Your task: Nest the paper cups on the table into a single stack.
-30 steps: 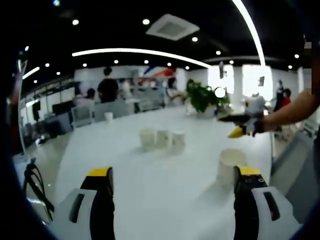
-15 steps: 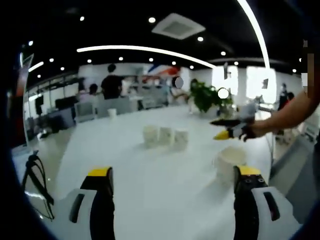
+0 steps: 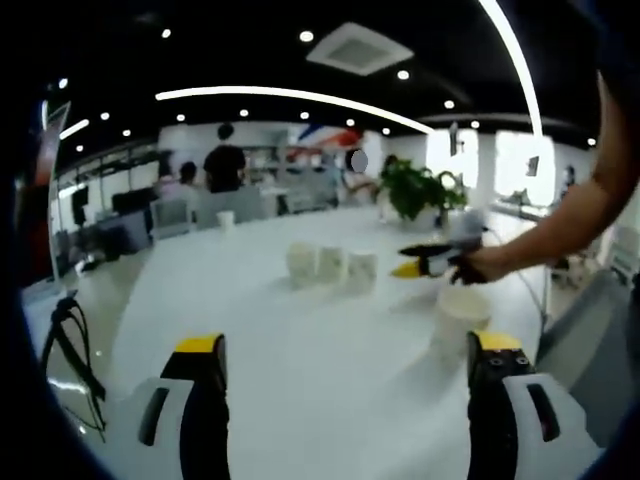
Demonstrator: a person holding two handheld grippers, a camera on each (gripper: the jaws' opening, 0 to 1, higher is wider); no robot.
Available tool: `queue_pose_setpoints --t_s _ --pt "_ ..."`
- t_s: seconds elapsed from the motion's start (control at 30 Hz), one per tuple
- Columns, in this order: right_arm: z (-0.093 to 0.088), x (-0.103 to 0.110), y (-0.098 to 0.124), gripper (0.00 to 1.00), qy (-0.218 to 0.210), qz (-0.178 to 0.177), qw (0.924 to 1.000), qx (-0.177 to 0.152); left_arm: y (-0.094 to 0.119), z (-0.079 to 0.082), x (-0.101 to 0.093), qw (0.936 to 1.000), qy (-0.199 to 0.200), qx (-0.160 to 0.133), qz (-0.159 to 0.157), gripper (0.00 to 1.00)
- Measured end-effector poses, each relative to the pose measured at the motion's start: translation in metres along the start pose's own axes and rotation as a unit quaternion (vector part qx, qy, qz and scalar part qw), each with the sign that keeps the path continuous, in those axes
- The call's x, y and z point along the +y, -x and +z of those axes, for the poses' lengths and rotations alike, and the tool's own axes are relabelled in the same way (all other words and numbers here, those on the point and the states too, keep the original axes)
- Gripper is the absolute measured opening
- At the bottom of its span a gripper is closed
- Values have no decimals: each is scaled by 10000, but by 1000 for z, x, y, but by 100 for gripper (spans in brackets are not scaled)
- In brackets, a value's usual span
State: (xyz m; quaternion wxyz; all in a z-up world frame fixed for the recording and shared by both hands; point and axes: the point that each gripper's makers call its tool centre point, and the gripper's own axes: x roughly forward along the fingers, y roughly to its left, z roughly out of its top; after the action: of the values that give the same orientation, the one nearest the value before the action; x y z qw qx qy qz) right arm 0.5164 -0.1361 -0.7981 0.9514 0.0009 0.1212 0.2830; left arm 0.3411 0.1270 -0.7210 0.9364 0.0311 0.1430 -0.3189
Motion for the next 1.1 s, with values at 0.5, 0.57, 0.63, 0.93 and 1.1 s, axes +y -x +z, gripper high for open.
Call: queue_pose_setpoints --t_s 0.5,0.57,0.63,0.93,1.1 --pt "-9 3 -37 82 -82 15 9999 119 1 -4 5 10000 60 30 67 98" --pt "-9 0 -41 81 -139 -3 9998 116 1 -4 6 9999 75 21 75 98" --pt "-8 -2 -46 79 -151 -22 9998 87 2 -4 7 9999 88 14 83 98" --pt "-4 9 -63 69 51 120 9999 99 2 -8 8 9998 144 58 108 98" --pt "-4 2 -66 56 214 41 9997 94 1 -8 8 9998 136 69 101 98"
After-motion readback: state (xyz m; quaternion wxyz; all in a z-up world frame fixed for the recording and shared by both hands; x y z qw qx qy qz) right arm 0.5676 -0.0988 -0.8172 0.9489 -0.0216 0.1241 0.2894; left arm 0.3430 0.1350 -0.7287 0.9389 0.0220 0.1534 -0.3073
